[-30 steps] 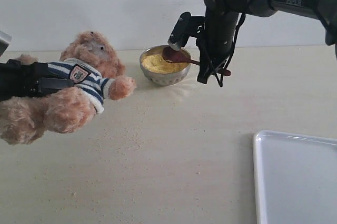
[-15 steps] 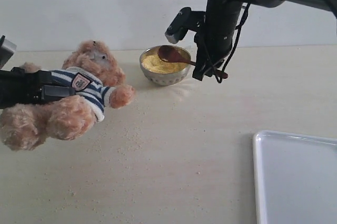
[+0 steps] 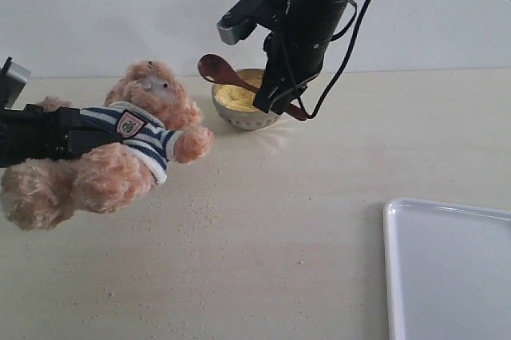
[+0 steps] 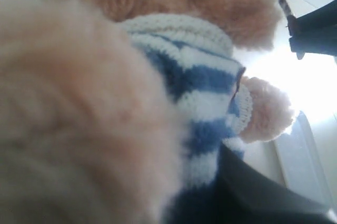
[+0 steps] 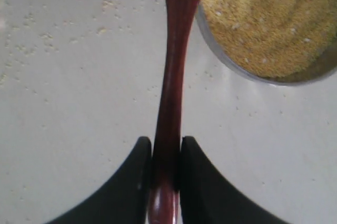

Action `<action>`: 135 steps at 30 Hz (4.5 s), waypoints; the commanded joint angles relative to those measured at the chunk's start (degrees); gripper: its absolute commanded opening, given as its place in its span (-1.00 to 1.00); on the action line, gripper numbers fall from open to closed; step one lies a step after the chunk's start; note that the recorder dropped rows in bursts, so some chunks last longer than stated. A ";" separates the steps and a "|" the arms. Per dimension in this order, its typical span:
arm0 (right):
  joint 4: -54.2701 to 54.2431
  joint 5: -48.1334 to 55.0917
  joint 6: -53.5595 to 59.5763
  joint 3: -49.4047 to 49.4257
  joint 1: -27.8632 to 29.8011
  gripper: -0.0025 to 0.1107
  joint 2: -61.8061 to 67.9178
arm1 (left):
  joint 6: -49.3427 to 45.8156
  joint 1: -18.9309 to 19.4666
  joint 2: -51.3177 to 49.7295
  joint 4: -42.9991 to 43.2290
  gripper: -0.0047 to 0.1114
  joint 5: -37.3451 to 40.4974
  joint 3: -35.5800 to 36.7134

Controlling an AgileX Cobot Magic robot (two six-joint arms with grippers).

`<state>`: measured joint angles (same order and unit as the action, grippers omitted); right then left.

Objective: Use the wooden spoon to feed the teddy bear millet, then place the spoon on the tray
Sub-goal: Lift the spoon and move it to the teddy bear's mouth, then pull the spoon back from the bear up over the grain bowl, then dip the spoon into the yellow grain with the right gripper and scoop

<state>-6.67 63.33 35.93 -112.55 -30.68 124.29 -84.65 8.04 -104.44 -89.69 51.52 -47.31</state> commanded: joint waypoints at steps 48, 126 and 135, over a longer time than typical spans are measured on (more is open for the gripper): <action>35.23 -7.26 -10.52 -0.15 -17.32 -0.96 -2.91 | -0.49 0.09 0.05 -2.19 -0.83 3.12 -0.02; 29.35 -1.02 -4.02 -2.77 0.34 -0.96 2.74 | 4.07 0.09 0.05 -10.26 -0.83 4.80 -0.02; 51.06 -7.01 -8.06 -6.86 -5.08 -0.96 8.33 | 4.07 0.09 0.05 -10.26 -0.83 4.80 -0.02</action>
<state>36.47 60.23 30.02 -118.63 -34.14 132.11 -81.08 8.04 -104.44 -98.71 55.47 -47.31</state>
